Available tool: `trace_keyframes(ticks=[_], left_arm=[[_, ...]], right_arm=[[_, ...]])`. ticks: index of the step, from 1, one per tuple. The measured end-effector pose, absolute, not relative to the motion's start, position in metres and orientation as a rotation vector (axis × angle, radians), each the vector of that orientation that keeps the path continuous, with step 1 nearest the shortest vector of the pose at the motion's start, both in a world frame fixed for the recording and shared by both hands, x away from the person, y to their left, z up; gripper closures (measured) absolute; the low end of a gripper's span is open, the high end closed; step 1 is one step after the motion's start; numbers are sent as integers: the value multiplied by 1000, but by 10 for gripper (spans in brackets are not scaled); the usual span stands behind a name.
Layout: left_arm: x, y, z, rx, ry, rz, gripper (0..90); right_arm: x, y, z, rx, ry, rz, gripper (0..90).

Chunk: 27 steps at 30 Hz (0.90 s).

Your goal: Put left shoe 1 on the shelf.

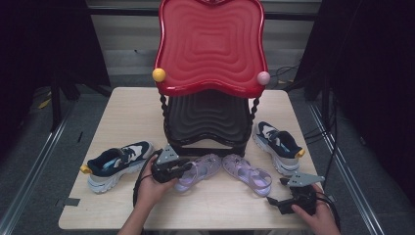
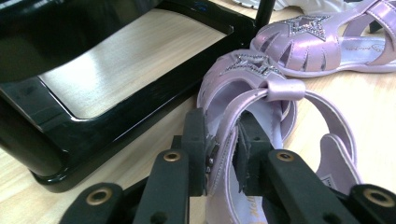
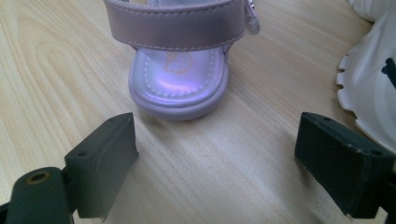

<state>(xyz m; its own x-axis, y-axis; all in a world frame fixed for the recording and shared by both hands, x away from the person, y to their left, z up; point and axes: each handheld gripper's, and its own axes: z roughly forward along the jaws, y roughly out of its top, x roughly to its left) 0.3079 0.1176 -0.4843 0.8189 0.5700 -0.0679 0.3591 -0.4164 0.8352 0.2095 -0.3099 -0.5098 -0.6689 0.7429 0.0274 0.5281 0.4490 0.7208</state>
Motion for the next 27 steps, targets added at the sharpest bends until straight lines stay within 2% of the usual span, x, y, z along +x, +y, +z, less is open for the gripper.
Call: trace_keyframes(ticks=[27], left_arm=[[286, 124, -453, 1950, 635, 308, 809]], right_arm=[[209, -310, -510, 1093, 2410, 1046, 121]])
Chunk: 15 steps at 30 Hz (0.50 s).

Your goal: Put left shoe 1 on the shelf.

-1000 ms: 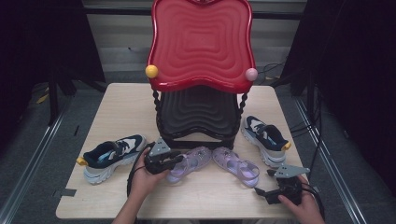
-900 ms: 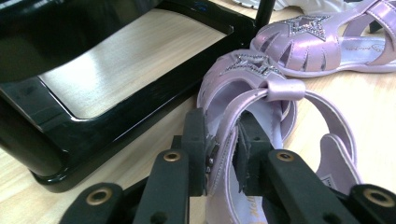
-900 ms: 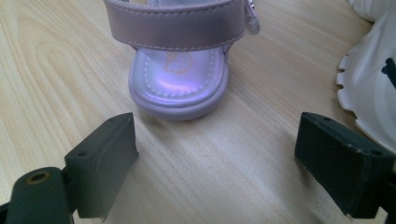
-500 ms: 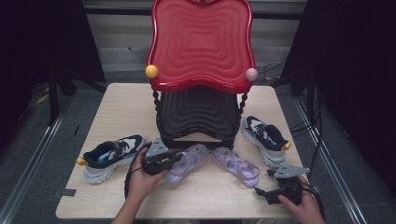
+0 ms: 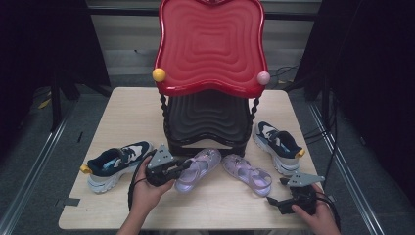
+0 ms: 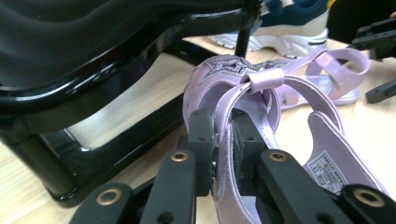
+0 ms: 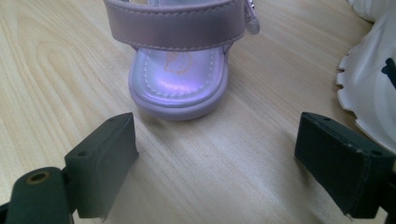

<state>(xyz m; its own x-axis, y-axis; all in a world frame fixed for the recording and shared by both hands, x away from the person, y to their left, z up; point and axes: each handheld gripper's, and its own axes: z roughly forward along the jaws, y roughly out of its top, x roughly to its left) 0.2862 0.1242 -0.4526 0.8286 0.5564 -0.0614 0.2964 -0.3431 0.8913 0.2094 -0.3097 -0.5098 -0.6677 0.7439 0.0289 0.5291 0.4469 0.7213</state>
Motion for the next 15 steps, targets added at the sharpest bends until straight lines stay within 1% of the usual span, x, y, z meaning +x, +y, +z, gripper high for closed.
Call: trace_keyframes(ticks=[15], left_arm=[[277, 122, -435, 1919, 613, 308, 813]], right_arm=[[209, -310, -510, 1093, 2410, 1045, 121]])
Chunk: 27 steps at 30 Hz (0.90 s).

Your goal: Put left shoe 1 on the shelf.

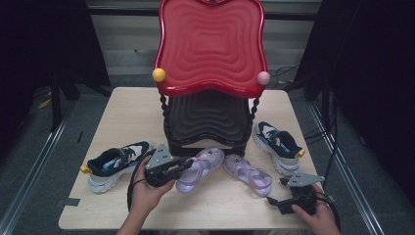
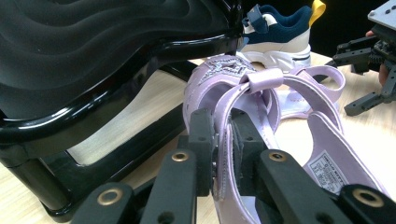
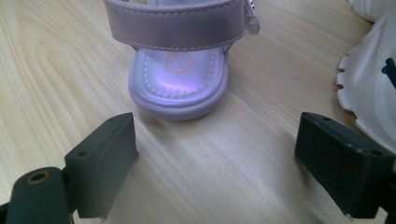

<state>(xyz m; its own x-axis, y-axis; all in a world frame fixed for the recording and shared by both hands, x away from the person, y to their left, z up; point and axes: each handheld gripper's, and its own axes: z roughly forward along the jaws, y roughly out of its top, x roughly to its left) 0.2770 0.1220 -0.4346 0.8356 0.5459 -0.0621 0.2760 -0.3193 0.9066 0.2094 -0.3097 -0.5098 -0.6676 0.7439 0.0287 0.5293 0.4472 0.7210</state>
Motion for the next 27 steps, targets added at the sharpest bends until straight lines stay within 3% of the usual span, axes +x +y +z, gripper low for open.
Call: trace_keyframes(ticks=[14, 27], left_arm=[[276, 124, -407, 1861, 629, 350, 817], [293, 119, -388, 1808, 692, 482, 818]], right_arm=[[209, -310, -510, 1091, 2411, 1045, 121], [209, -310, -510, 1089, 2411, 1044, 121]])
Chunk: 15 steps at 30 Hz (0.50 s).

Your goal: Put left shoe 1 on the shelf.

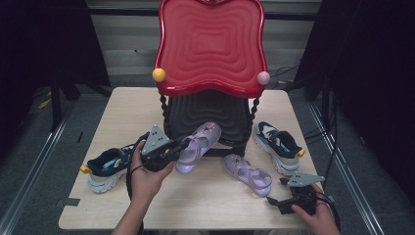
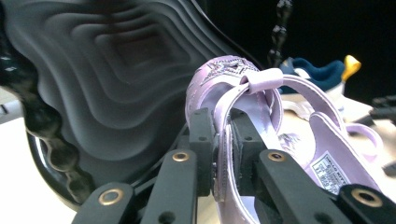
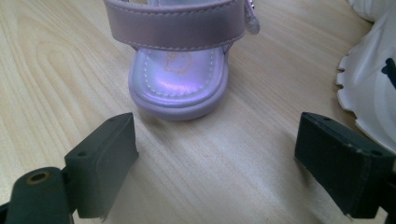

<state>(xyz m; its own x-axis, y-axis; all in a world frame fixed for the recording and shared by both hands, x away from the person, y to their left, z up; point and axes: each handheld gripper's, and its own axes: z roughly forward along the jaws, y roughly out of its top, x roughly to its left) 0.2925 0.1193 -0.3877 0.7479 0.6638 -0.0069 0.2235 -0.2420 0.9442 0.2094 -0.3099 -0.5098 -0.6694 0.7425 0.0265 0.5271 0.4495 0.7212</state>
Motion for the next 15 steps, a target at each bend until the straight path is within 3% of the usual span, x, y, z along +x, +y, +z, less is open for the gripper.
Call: trace_keyframes(ticks=[15], left_arm=[[310, 112, -389, 1752, 792, 599, 818]], right_arm=[[209, -310, -510, 1088, 2411, 1045, 121]])
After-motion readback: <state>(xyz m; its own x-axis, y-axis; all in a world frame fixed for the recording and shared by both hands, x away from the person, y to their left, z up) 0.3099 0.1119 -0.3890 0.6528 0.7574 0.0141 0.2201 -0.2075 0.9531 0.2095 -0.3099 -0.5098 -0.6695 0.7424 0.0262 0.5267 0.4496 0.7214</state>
